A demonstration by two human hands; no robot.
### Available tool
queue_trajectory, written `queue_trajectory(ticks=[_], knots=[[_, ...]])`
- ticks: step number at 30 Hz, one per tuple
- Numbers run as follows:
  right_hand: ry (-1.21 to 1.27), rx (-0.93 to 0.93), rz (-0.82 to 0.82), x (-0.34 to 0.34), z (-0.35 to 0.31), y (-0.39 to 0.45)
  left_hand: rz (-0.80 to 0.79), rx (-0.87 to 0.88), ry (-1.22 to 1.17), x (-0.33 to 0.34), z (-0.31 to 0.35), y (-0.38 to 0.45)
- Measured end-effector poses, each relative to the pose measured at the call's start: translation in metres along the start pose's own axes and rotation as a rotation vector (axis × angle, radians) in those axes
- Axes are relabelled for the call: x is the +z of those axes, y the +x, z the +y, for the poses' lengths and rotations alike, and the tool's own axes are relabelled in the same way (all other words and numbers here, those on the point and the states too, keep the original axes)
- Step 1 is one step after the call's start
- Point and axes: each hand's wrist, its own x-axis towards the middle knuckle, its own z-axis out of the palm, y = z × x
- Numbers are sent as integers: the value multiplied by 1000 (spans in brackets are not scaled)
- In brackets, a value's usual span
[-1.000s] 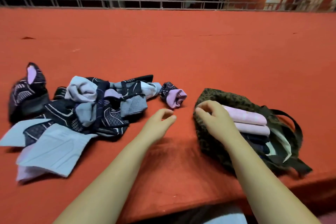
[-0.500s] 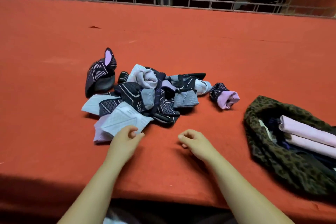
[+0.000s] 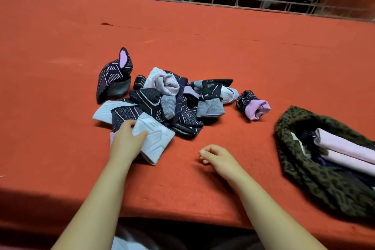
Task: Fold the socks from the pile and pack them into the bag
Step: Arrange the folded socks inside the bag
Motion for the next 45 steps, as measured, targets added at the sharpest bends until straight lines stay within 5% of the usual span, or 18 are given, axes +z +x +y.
queue_trajectory(ticks=[7, 13, 16, 20, 23, 28, 31, 34, 39, 45], knots=[[142, 111, -36, 9, -16, -16, -284, 137, -393, 13, 43, -34], [627, 231, -107, 7, -24, -29, -645, 143, -861, 14, 75, -63], [786, 111, 50, 3, -31, -34, -734, 170, -871, 14, 79, -71], [691, -135, 221, -12, -36, -40, -809, 159, -731, 15, 74, -73], [575, -286, 249, -26, -40, -47, -911, -32, -739, 19, 72, -73], [346, -436, 79, -45, -42, -68, -941, -280, -890, 30, 77, -77], [264, -372, -27, -52, -38, -78, -845, -181, -882, 39, 82, -77], [156, -229, 61, -60, -29, -77, -807, -20, -909, 44, 87, -73], [521, -90, -2, -61, -15, -71, -836, 120, -863, 47, 95, -72], [577, -129, 322, -64, -32, -45, -750, 291, -435, 60, 101, -42]])
